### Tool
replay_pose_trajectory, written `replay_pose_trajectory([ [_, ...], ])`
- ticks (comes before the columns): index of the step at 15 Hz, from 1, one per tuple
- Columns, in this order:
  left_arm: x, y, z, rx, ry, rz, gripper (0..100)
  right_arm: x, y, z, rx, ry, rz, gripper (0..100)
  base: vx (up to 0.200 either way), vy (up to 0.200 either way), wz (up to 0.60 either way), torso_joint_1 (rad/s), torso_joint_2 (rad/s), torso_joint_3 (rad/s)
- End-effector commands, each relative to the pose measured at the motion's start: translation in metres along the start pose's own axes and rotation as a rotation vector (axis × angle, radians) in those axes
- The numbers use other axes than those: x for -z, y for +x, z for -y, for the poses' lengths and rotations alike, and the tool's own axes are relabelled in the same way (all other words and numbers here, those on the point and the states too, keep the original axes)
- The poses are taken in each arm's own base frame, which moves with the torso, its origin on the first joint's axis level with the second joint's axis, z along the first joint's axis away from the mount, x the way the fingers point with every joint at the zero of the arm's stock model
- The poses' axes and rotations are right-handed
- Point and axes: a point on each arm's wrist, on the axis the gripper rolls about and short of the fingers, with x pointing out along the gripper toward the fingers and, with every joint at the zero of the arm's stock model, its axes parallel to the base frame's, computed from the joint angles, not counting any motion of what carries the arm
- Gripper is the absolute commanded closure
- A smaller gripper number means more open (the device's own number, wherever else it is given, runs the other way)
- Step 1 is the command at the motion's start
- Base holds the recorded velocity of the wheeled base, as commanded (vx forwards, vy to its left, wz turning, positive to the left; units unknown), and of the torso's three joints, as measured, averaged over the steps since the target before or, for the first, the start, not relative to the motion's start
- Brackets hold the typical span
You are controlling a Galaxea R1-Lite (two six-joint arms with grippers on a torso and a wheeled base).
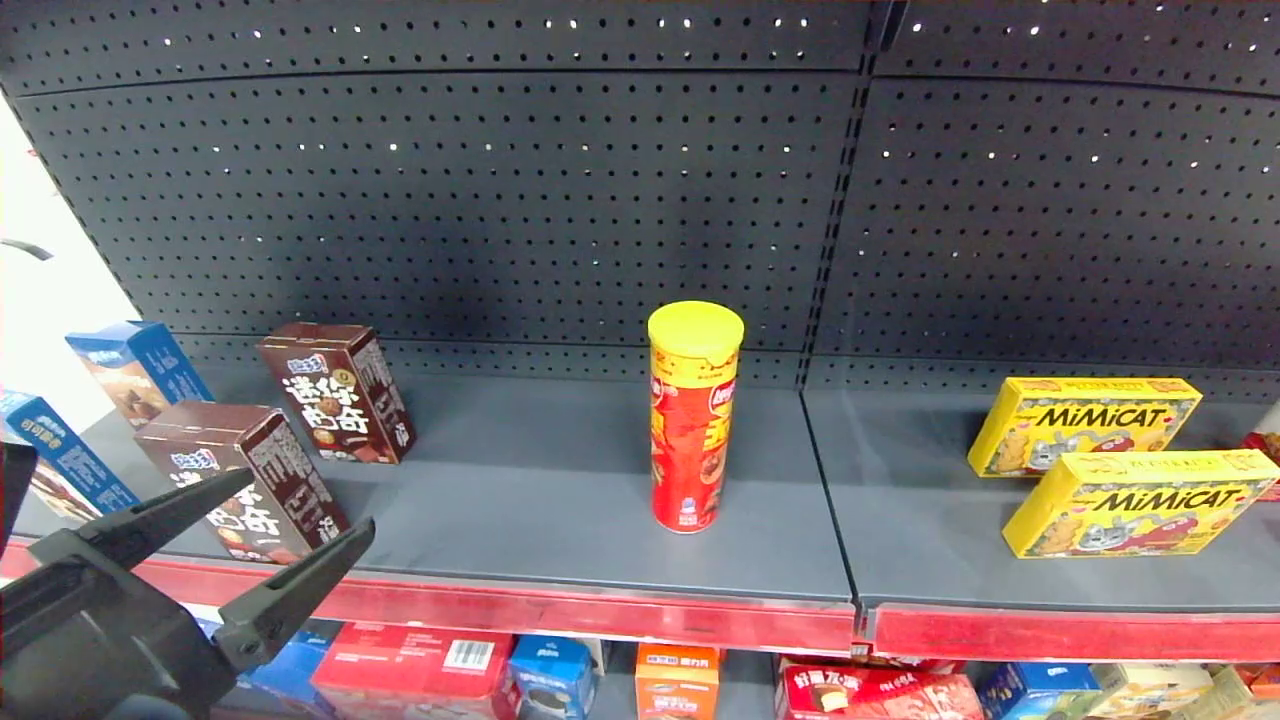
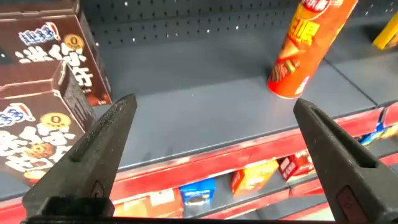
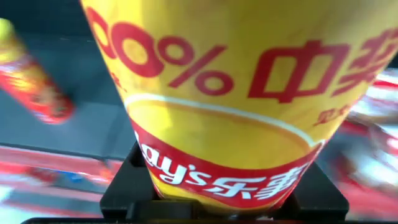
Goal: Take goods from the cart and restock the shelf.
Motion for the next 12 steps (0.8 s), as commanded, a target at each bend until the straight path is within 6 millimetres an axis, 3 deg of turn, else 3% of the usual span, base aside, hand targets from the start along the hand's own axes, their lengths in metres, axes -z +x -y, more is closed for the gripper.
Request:
replay_pose_trajectory([
  [1, -0.005, -0.002, 0.0, 0.003, 0.001, 0.027, 0, 0.001, 0.042, -0.016, -0.128, 0.022, -0.085, 100, 0.0, 0.0, 0.0, 0.0, 0.0, 0.0],
  [7, -0.023, 0.002, 0.002, 0.015, 0.025, 0.085, 0, 0.016, 0.115, -0.092, -0.419, 0.082, -0.19, 100, 0.0, 0.0, 0.0, 0.0, 0.0, 0.0],
  [9, -0.025, 0.003, 0.002, 0.015, 0.033, 0.091, 0, 0.018, 0.136, -0.104, -0.437, 0.085, -0.147, 100, 0.0, 0.0, 0.0, 0.0, 0.0, 0.0],
  [11, -0.025, 0.003, 0.002, 0.011, 0.041, 0.092, 0, 0.041, 0.179, -0.126, -0.46, 0.093, -0.102, 100, 0.0, 0.0, 0.0, 0.0, 0.0, 0.0],
  [12, -0.026, 0.002, 0.001, 0.004, 0.041, 0.096, 0, 0.044, 0.189, -0.131, -0.473, 0.084, -0.072, 100, 0.0, 0.0, 0.0, 0.0, 0.0, 0.0],
])
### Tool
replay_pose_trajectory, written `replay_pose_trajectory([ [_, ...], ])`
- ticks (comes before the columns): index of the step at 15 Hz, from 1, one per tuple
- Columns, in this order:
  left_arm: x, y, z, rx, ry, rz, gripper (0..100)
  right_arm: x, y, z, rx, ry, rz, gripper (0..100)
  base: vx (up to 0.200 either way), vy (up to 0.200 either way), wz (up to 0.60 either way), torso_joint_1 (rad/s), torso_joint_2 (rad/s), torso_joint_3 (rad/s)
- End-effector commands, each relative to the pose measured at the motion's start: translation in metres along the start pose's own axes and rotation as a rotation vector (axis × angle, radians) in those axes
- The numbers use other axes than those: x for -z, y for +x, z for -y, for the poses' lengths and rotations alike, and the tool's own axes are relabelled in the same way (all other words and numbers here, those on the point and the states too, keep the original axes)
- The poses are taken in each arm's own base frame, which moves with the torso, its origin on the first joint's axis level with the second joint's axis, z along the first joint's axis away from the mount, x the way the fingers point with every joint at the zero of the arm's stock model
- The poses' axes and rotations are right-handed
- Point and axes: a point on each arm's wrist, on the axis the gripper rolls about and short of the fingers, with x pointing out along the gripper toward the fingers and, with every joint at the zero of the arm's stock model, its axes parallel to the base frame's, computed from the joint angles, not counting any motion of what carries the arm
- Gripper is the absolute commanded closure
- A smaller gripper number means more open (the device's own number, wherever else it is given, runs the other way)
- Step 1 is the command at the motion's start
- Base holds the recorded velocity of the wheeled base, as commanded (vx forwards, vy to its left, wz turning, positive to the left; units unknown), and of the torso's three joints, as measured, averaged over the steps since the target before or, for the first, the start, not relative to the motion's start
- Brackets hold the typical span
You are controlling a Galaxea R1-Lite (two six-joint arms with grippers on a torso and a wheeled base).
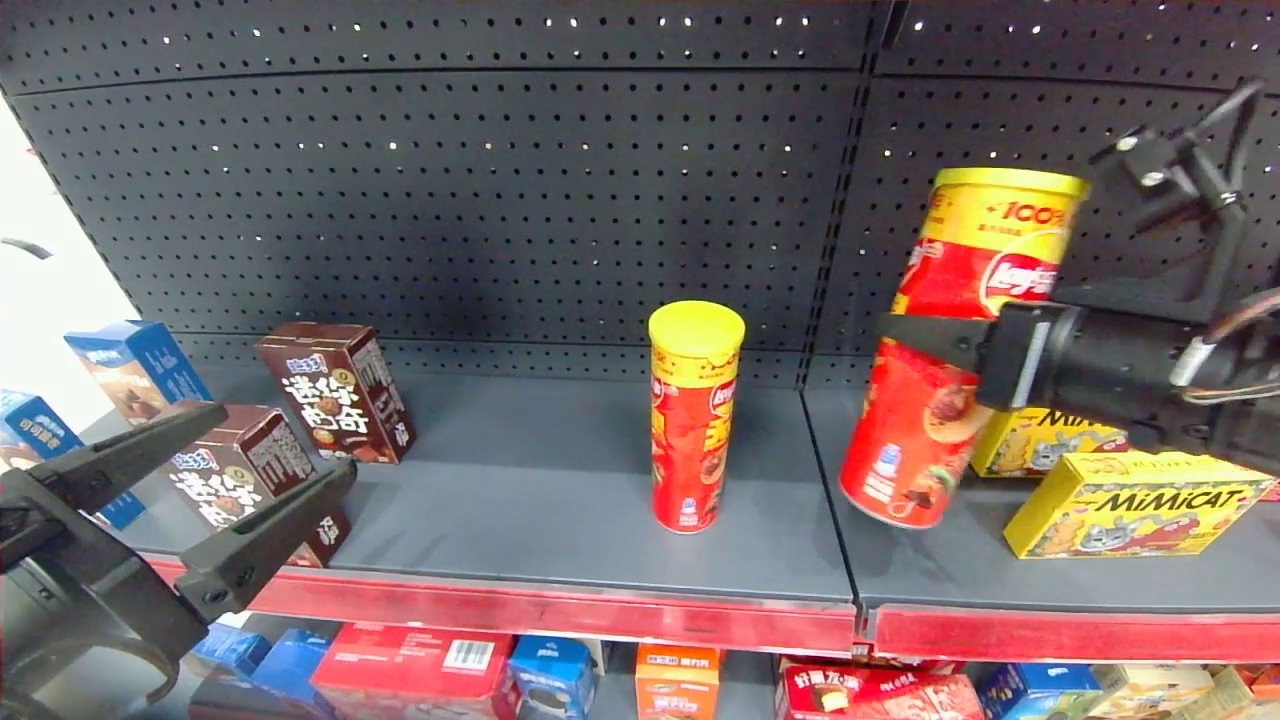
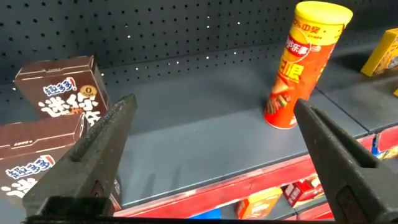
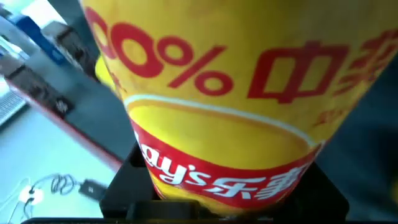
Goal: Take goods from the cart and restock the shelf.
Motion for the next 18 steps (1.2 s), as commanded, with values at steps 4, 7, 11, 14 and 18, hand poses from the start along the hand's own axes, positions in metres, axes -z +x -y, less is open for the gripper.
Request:
replay_pose_trajectory([
  [4, 0.0, 0.0, -0.001, -0.006, 0.009, -0.001, 0, 0.032, 0.063, 0.022, -0.018, -0.065, -0.08, 100, 0.0, 0.0, 0.0, 0.0, 0.0, 0.0],
  [7, 0.002, -0.001, -0.001, -0.006, 0.016, -0.004, 0, 0.033, 0.072, 0.039, -0.009, -0.121, -0.088, 100, 0.0, 0.0, 0.0, 0.0, 0.0, 0.0],
  [11, 0.0, -0.001, 0.0, -0.004, 0.053, 0.005, 0, 0.028, 0.091, 0.047, -0.003, -0.203, -0.023, 100, 0.0, 0.0, 0.0, 0.0, 0.0, 0.0],
  [14, 0.002, -0.003, 0.0, -0.004, 0.058, -0.003, 0, 0.041, 0.112, 0.05, 0.003, -0.242, 0.012, 100, 0.0, 0.0, 0.0, 0.0, 0.0, 0.0],
  [18, 0.006, -0.006, 0.0, -0.004, 0.057, -0.01, 0, 0.057, 0.133, 0.055, 0.047, -0.287, 0.053, 100, 0.0, 0.0, 0.0, 0.0, 0.0, 0.0],
])
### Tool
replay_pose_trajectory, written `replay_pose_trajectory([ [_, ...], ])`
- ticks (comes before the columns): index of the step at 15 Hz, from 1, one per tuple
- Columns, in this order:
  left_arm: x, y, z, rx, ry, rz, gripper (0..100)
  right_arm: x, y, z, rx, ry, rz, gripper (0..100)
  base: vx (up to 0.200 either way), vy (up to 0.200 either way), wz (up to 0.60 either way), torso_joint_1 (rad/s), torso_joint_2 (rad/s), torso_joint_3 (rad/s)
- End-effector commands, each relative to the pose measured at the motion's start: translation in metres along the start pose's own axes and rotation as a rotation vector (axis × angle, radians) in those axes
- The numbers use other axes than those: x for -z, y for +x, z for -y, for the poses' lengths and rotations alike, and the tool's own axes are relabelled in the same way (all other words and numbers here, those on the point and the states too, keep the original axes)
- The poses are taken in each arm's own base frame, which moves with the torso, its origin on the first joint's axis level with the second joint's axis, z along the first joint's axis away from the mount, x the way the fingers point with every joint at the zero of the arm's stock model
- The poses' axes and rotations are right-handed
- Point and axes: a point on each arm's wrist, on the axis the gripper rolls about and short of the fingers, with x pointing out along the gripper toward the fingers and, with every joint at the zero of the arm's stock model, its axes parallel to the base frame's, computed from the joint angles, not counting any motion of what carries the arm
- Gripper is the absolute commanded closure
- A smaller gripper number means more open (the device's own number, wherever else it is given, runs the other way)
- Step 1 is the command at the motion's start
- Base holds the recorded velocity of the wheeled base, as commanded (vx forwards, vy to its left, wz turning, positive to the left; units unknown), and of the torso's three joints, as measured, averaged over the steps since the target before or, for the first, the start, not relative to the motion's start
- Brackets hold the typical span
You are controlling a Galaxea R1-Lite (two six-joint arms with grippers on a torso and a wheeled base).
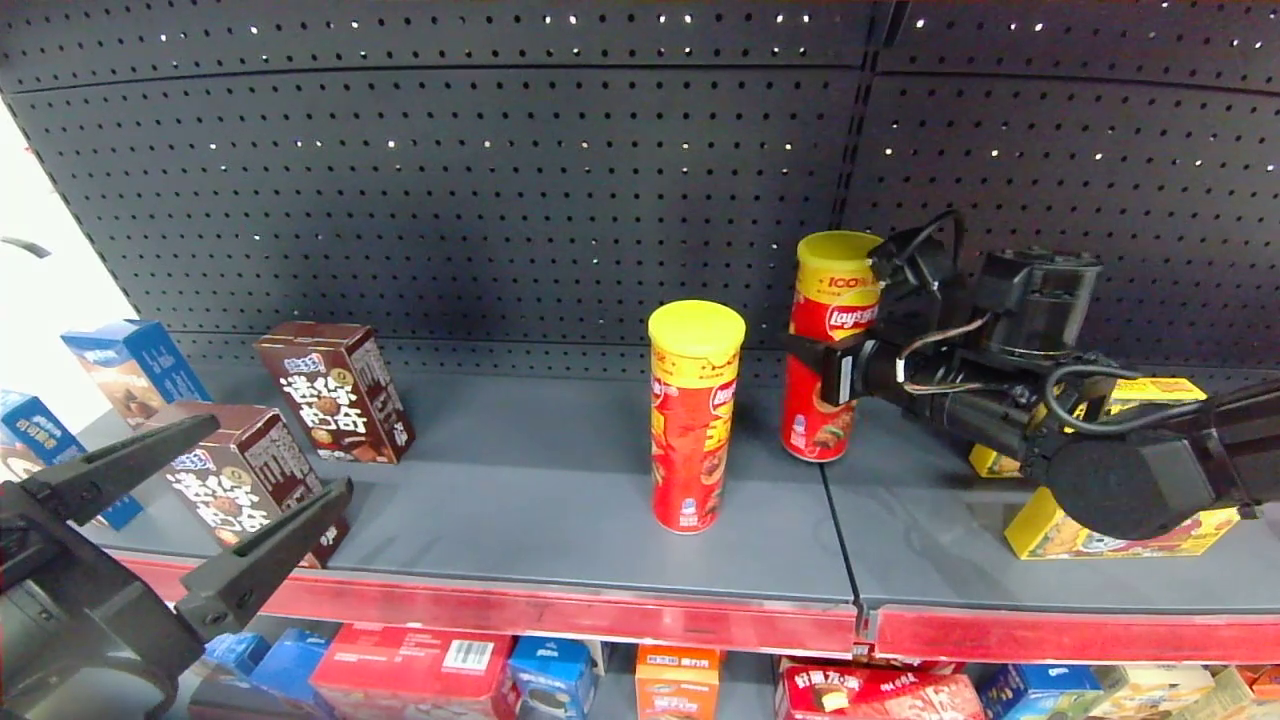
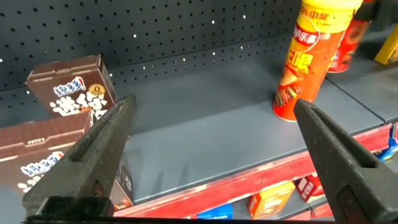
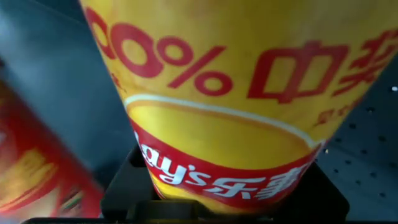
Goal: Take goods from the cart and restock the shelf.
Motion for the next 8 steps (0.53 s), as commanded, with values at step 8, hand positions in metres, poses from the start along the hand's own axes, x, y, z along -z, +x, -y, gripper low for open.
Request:
replay_pose_trajectory([
  [8, 0.008, -0.014, 0.001, -0.002, 0.002, 0.002, 0, 0.019, 0.026, -0.016, 0.066, -0.027, 0.024, 100, 0.0, 0.0, 0.0, 0.0, 0.0, 0.0],
])
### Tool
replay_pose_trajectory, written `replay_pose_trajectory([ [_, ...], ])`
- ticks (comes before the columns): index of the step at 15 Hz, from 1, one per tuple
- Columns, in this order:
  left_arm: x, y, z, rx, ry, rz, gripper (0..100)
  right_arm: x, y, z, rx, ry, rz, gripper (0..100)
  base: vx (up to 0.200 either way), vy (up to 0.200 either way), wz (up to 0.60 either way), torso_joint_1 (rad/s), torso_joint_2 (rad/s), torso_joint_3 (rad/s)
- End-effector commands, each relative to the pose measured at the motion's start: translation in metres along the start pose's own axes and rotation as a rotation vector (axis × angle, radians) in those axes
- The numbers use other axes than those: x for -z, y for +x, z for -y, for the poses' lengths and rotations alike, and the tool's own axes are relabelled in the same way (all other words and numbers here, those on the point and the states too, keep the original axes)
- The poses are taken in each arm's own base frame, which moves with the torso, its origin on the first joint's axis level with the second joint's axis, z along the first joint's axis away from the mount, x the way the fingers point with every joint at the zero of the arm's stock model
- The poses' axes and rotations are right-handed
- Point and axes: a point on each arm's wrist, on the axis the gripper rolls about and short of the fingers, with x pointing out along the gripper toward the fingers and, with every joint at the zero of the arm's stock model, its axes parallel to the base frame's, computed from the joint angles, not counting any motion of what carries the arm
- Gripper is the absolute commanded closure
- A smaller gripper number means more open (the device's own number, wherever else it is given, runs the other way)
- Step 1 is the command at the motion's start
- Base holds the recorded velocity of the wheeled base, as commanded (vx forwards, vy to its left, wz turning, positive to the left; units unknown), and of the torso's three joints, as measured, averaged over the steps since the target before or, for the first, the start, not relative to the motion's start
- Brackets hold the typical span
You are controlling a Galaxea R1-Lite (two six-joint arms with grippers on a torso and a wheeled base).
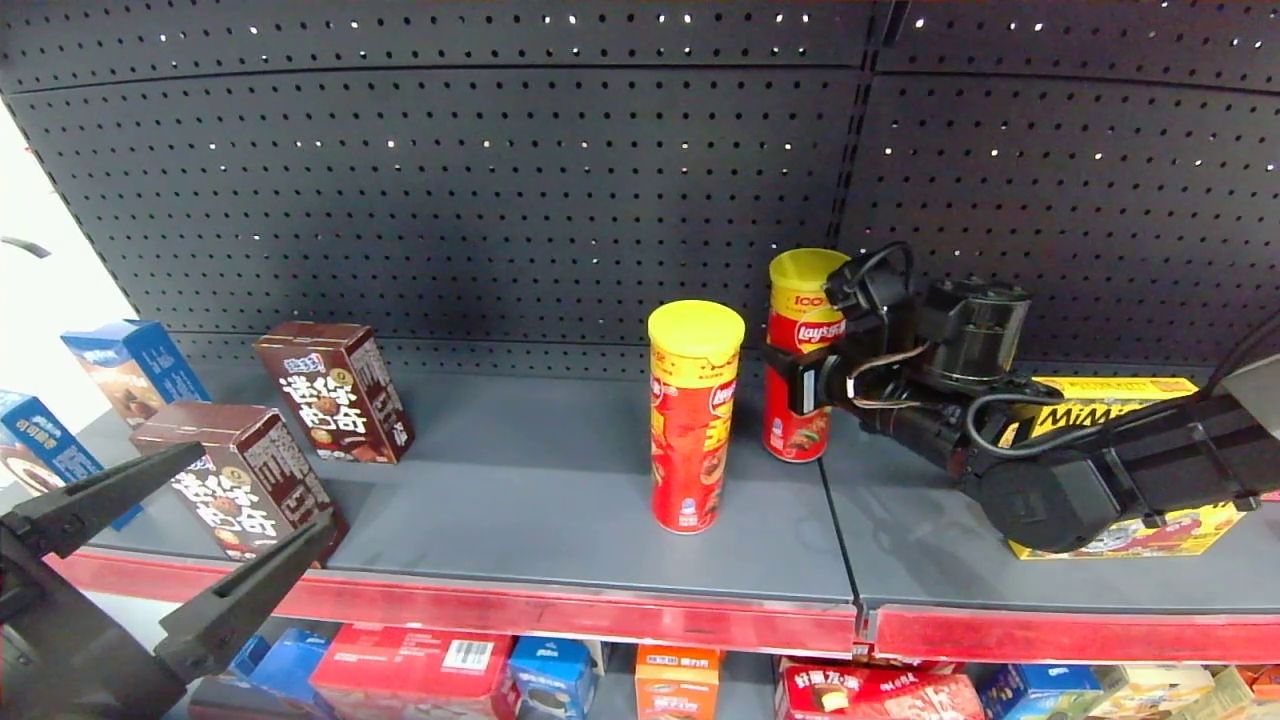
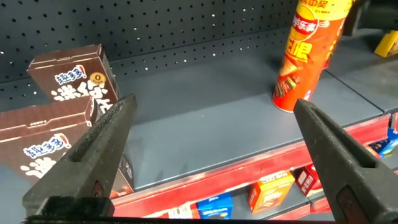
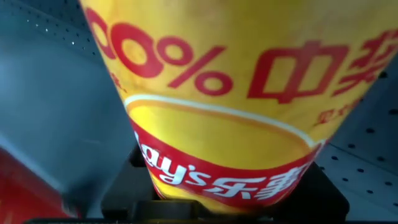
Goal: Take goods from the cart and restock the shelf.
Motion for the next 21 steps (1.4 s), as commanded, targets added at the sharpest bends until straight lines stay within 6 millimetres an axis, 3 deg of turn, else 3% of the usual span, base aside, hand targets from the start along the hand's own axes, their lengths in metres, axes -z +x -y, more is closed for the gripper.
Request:
replay_pose_trajectory([
  [1, 0.0, -0.002, 0.0, 0.0, 0.0, 0.005, 0, -0.002, 0.003, -0.004, 0.01, 0.002, 0.009, 100, 0.0, 0.0, 0.0, 0.0, 0.0, 0.0],
  [9, -0.001, -0.003, 0.0, 0.0, 0.007, 0.01, 0, 0.003, 0.028, -0.02, 0.05, 0.083, 0.034, 100, 0.0, 0.0, 0.0, 0.0, 0.0, 0.0],
  [15, 0.001, -0.003, 0.0, 0.003, 0.007, -0.002, 0, 0.016, 0.037, -0.023, 0.061, 0.103, 0.014, 100, 0.0, 0.0, 0.0, 0.0, 0.0, 0.0],
  [21, 0.0, -0.003, 0.0, 0.005, 0.006, 0.001, 0, 0.012, 0.039, -0.027, 0.064, 0.113, 0.023, 100, 0.0, 0.0, 0.0, 0.0, 0.0, 0.0],
])
